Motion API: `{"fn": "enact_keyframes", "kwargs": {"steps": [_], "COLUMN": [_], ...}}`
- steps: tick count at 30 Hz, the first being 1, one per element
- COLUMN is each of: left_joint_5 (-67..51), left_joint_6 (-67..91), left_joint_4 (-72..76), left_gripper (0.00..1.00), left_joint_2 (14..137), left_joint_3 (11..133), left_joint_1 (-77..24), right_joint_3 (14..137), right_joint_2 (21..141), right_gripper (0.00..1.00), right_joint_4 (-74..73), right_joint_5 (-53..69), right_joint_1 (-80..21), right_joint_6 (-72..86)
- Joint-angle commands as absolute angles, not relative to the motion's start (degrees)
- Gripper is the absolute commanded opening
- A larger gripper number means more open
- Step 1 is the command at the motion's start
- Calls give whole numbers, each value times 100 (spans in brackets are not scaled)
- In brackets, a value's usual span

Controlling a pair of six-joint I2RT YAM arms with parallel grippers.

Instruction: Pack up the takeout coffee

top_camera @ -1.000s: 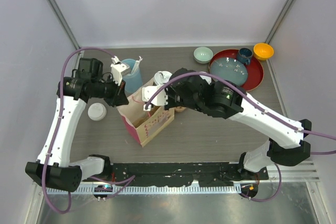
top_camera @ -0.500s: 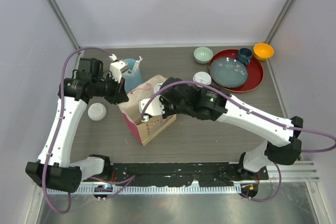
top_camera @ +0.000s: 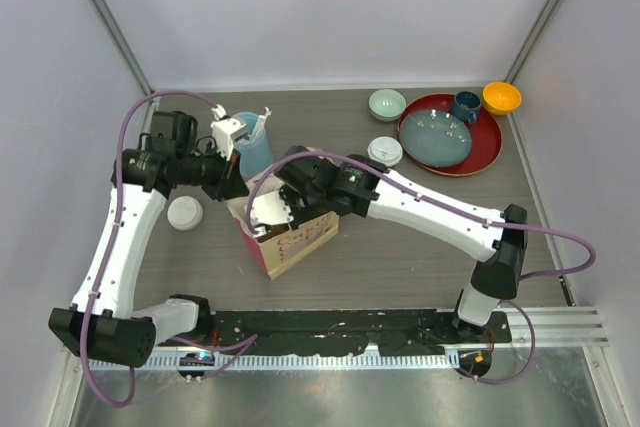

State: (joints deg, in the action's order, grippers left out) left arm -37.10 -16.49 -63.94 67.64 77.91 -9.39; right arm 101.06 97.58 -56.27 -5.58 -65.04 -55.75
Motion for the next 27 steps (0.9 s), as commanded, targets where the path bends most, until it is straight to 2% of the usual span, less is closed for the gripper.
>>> {"fn": "enact_keyframes", "kwargs": {"steps": [1, 6, 7, 8, 9, 10, 12, 16, 18, 20, 21, 23, 25, 27], "left_joint_5": [-3367, -2980, -3075, -3181, -3425, -3558, -3743, -3894, -3850, -4041, -4260, -4865, -5027, -4957], "left_joint_6": [-1538, -1547, -1616, -1687, -1705, -1714, -1740, -1828, -1819, -1802, -1837, -2231, -2653, -2707], "left_joint_4": [-6153, -5959, -6046, -6143, -6231, -6414, -6660, -7224, -7460, -7602, -7846, -8495, -8832, -8799], "left_gripper": [0, 0, 7, 21, 49, 58, 73, 91, 94, 89, 78, 65, 63, 70], "left_joint_2": [6759, 6838, 6907, 6943, 6961, 6926, 6865, 6759, 6663, 6575, 6505, 6443, 6372, 6179], "left_joint_3": [7875, 7971, 8006, 8076, 8260, 8357, 8735, 9596, 10001, 10247, 10300, 10397, 10153, 9758], "left_joint_1": [-976, -976, -976, -976, -976, -976, -976, -976, -967, -976, -976, -1019, -1168, -1326], "right_joint_3": [10257, 9485, 9379, 9247, 9220, 9185, 9132, 9053, 9027, 8921, 8869, 8754, 8710, 8727], "right_joint_2": [9598, 8932, 8869, 8833, 8790, 8789, 8789, 8806, 8815, 8789, 8772, 8710, 8666, 8675], "right_gripper": [1, 1, 1, 1, 1, 1, 1, 1, 1, 1, 1, 1, 1, 1], "right_joint_4": [-5687, -4864, -4765, -4677, -4589, -4544, -4387, -4157, -4087, -4026, -3947, -3859, -3832, -3841], "right_joint_5": [542, 1309, 1344, 1362, 1371, 1380, 1432, 1555, 1625, 1643, 1652, 1600, 1556, 1530], "right_joint_1": [-6320, -5977, -5959, -5950, -5915, -5906, -5828, -5669, -5616, -5529, -5494, -5423, -5397, -5388], "right_joint_6": [-5424, -4941, -4861, -4695, -4632, -4571, -4361, -4087, -4008, -3903, -3885, -3832, -3797, -3779]}}
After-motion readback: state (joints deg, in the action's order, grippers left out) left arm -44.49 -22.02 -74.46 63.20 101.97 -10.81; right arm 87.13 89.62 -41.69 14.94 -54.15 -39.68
